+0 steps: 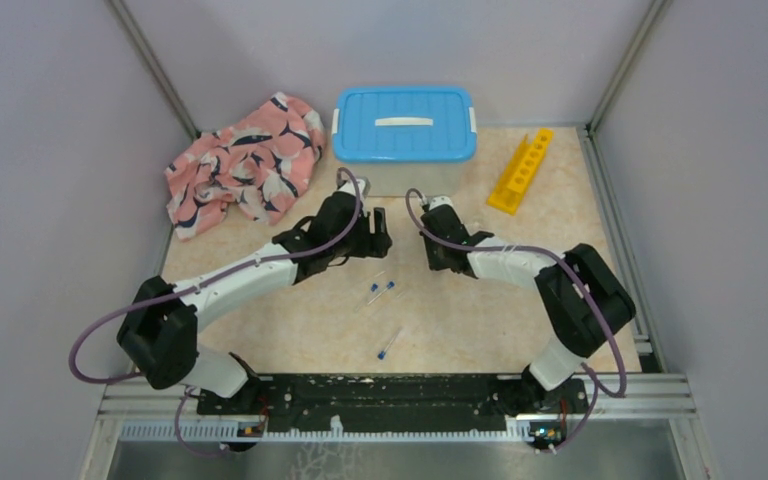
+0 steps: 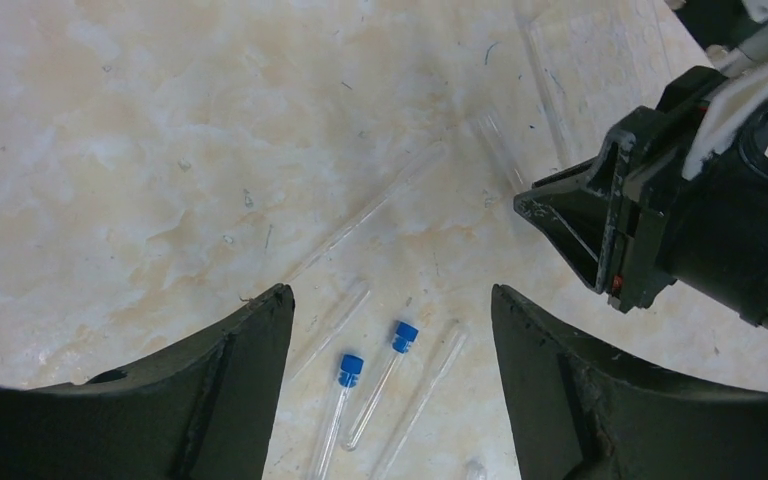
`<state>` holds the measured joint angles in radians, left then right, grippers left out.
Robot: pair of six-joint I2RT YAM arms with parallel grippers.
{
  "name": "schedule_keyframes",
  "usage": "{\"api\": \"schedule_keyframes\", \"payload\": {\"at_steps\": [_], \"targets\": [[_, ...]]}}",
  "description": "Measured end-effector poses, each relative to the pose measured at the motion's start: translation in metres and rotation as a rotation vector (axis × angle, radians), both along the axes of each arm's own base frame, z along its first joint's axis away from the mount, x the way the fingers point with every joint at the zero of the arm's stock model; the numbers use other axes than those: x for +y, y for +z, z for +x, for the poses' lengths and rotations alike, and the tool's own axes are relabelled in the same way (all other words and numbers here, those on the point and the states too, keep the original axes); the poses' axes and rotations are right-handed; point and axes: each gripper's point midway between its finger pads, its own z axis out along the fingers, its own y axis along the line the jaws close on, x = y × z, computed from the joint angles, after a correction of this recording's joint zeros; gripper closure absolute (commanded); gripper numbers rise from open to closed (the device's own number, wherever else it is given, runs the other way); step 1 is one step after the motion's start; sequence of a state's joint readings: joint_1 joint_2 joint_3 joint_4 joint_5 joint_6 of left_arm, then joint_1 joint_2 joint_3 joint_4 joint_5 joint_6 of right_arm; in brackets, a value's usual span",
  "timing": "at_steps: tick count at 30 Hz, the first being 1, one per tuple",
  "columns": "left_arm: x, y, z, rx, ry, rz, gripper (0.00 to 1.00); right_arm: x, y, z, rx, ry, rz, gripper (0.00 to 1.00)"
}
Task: Organize the chemistry lab equipment
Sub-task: Pick up the test tube at the center of the board.
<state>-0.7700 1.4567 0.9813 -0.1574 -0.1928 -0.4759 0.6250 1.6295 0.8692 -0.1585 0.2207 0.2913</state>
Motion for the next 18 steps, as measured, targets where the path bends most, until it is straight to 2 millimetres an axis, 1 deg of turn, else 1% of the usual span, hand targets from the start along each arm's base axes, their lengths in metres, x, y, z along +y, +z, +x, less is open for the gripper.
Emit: {"api": "schedule_keyframes", "payload": {"at_steps": [4,9,11,13,18], "targets": [[0.007,0.005,0.011,0.040,0.008,-0.072,0.22,0.013,0.023,-0.006,-0.044,0.049,0.042,0.87],[0.025,0.015,0.035,0.129,0.028,-0.268,0.22,0.040,0.063,-0.018,-0.124,0.153,0.126,0.87],[0.027,0.016,0.039,0.168,0.018,-0.334,0.22,0.049,0.071,-0.024,-0.138,0.192,0.149,0.87],[0.022,0.015,0.037,0.212,-0.014,-0.378,0.23,0.057,0.074,-0.030,-0.138,0.228,0.162,0.86],[-0.003,0.014,0.026,0.333,-0.133,-0.466,0.26,0.071,0.075,-0.044,-0.125,0.305,0.177,0.86]]}}
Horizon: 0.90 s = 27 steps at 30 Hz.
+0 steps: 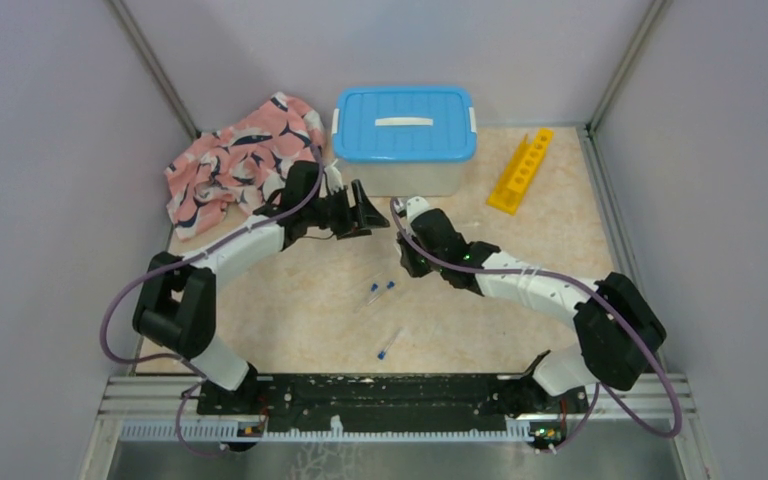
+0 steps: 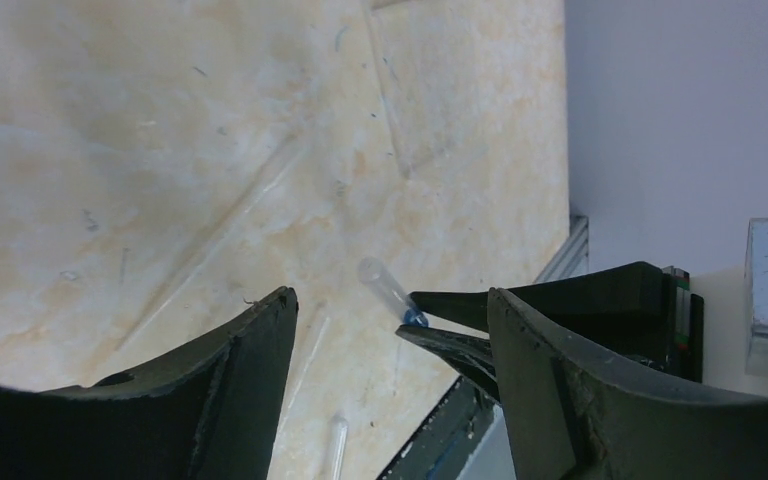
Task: Organize the chemistry lab equipment
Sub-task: Pick up the test tube at the center of the board.
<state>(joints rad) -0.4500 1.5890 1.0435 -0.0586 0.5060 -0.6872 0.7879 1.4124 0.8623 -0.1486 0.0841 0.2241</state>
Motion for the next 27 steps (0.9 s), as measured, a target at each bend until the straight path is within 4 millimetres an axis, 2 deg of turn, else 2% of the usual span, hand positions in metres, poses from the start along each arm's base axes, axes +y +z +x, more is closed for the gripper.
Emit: {"api": "schedule_keyframes", "payload": {"at_steps": [7,15,27], "targets": [[-0.015,0.002,-0.012,0.064,-0.120,-0.069,0.27,0.009,0.012,-0.008,-0.019,0.053,0.026,0.86],[-0.014,-0.005,-0.029,0.154,-0.227,-0.120,0.38,0.017,0.018,-0.017,-0.034,0.101,0.037,0.86],[-0.016,-0.003,-0.050,0.210,-0.372,-0.182,0.43,0.026,0.019,-0.026,-0.042,0.147,0.031,0.86]]}}
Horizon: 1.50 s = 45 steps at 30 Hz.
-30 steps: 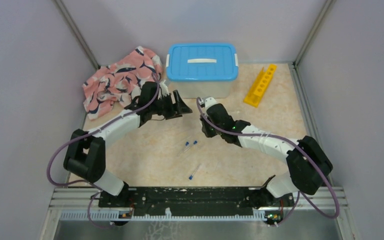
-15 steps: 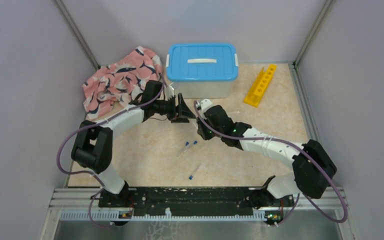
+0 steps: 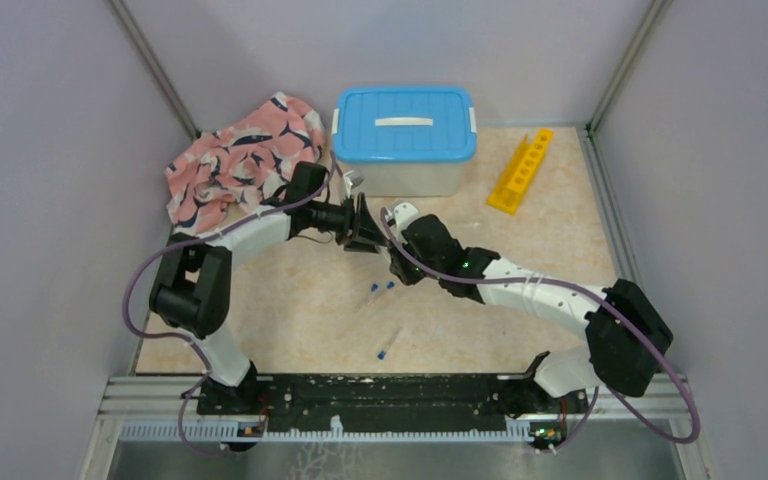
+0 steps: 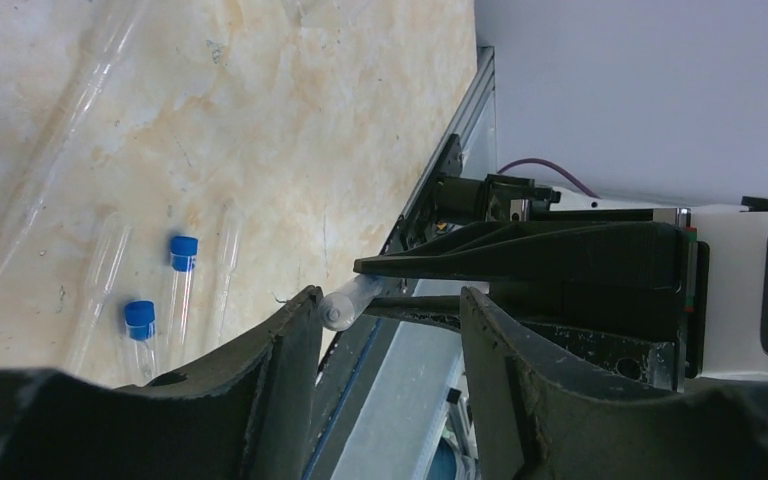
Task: Organize the chemistry lab equipment
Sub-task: Pick up the test tube at the center of the board.
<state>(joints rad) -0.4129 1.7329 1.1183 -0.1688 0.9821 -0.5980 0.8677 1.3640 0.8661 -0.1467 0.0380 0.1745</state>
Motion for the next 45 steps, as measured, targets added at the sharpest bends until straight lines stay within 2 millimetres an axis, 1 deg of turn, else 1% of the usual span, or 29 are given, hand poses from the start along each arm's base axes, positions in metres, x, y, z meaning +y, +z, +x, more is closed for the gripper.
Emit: {"api": "schedule_keyframes", "payload": {"at_steps": [4,9,12,17,27,28,31,34,37,38,41,45], "targets": [[0.001,-0.001,-0.005,0.008,-0.028,-0.012,0.45,0.002,0.000,-0.002,0.000,0.009,-0.003,0.86],[0.002,-0.004,-0.010,0.025,-0.056,-0.017,0.47,0.006,0.008,-0.001,-0.014,0.021,0.006,0.86],[0.002,-0.009,-0.011,0.037,-0.069,-0.011,0.50,0.008,0.011,-0.002,-0.018,0.030,0.008,0.86],[0.002,-0.013,-0.011,0.047,-0.081,-0.004,0.59,0.011,0.011,-0.004,-0.019,0.041,0.008,0.86],[0.003,-0.013,-0.013,0.045,-0.095,-0.006,0.81,0.011,0.011,-0.006,-0.018,0.046,0.008,0.86],[0.003,-0.012,-0.014,0.046,-0.099,-0.011,0.82,0.011,0.011,-0.006,-0.017,0.046,0.008,0.86],[0.002,-0.012,-0.014,0.045,-0.102,-0.013,0.81,0.011,0.011,-0.006,-0.015,0.048,0.006,0.86],[0.003,-0.011,-0.014,0.045,-0.103,-0.014,0.73,0.011,0.011,-0.006,-0.015,0.048,0.007,0.86],[0.003,-0.011,-0.014,0.042,-0.104,-0.014,0.62,0.011,0.011,-0.006,-0.016,0.048,0.008,0.86],[0.003,-0.011,-0.014,0.042,-0.105,-0.015,0.60,0.011,0.011,-0.006,-0.016,0.047,0.007,0.86],[0.003,-0.011,-0.015,0.042,-0.107,-0.017,0.61,0.011,0.011,-0.006,-0.017,0.046,0.007,0.86],[0.003,-0.011,-0.015,0.043,-0.111,-0.020,0.71,0.011,0.011,-0.006,-0.017,0.046,0.007,0.86]]}}
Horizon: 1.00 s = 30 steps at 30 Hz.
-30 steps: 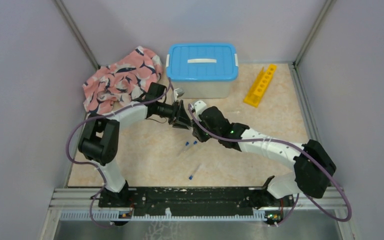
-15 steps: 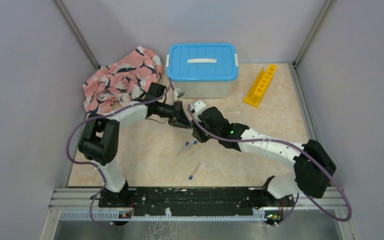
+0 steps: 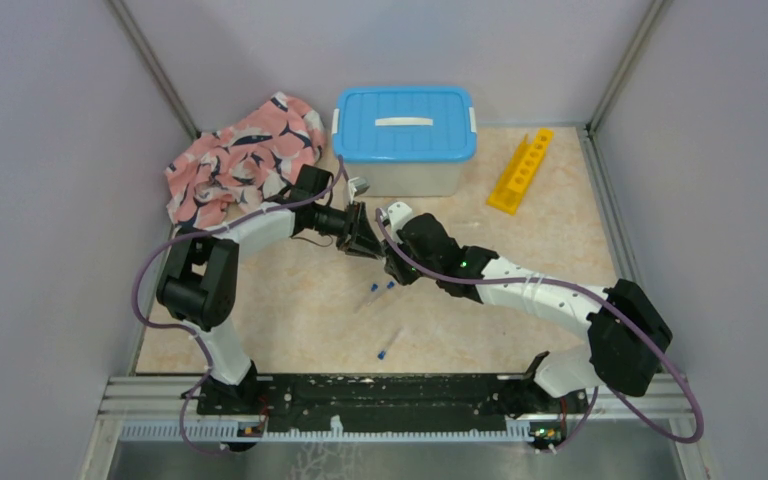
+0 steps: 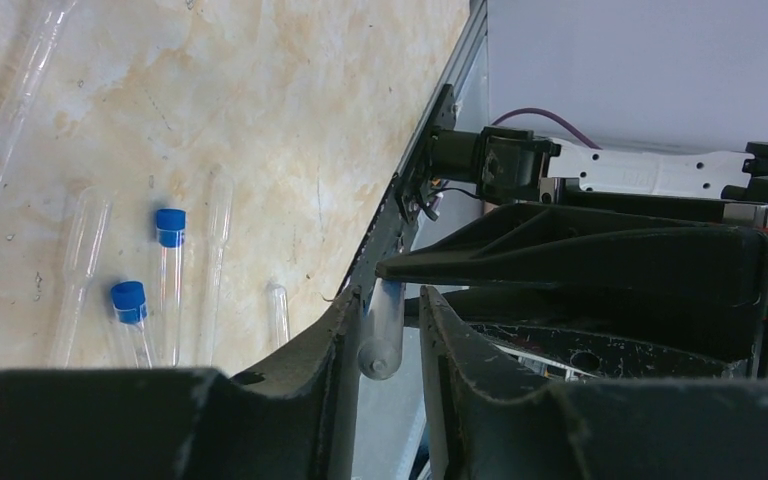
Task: Organize the chemistry lab equipment
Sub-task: Pick up the test tube at the center of the board.
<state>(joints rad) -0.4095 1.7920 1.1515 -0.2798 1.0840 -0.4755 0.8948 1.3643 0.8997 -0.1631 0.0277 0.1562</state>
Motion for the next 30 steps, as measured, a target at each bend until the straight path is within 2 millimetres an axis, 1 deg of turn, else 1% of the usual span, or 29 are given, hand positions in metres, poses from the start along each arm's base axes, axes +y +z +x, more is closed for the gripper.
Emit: {"api": "schedule_keyframes", "payload": {"at_steps": [3,6,8,13,14,17,23,27,30], "targets": [[0.000,0.000,-0.001,0.000,-0.003,-0.002,0.83,0.000,0.000,0.000,0.000,0.000,0.000,0.86],[0.000,0.001,-0.001,-0.002,-0.006,-0.005,0.89,0.000,0.000,0.000,-0.002,-0.001,0.001,0.86],[0.000,0.001,-0.001,-0.002,-0.006,-0.005,0.90,0.000,0.000,0.000,-0.002,-0.001,0.001,0.84],[0.000,0.000,0.000,-0.001,-0.003,-0.002,0.89,0.000,0.001,0.001,-0.005,-0.003,0.001,0.51],[0.000,0.000,0.001,-0.001,0.001,-0.001,0.90,-0.001,0.001,0.001,-0.007,-0.006,0.001,0.48],[-0.001,0.002,0.006,0.000,0.024,-0.004,0.90,-0.002,0.007,0.003,-0.027,-0.015,0.010,0.44],[-0.007,0.015,0.027,-0.008,0.099,-0.052,0.91,-0.010,0.034,0.007,-0.113,-0.061,0.090,0.43],[-0.010,0.026,0.040,0.020,0.173,-0.124,0.94,-0.021,0.050,0.009,-0.157,-0.118,0.183,0.43],[-0.011,0.040,0.048,0.043,0.219,-0.191,0.95,-0.031,0.063,0.015,-0.167,-0.176,0.290,0.45]]}}
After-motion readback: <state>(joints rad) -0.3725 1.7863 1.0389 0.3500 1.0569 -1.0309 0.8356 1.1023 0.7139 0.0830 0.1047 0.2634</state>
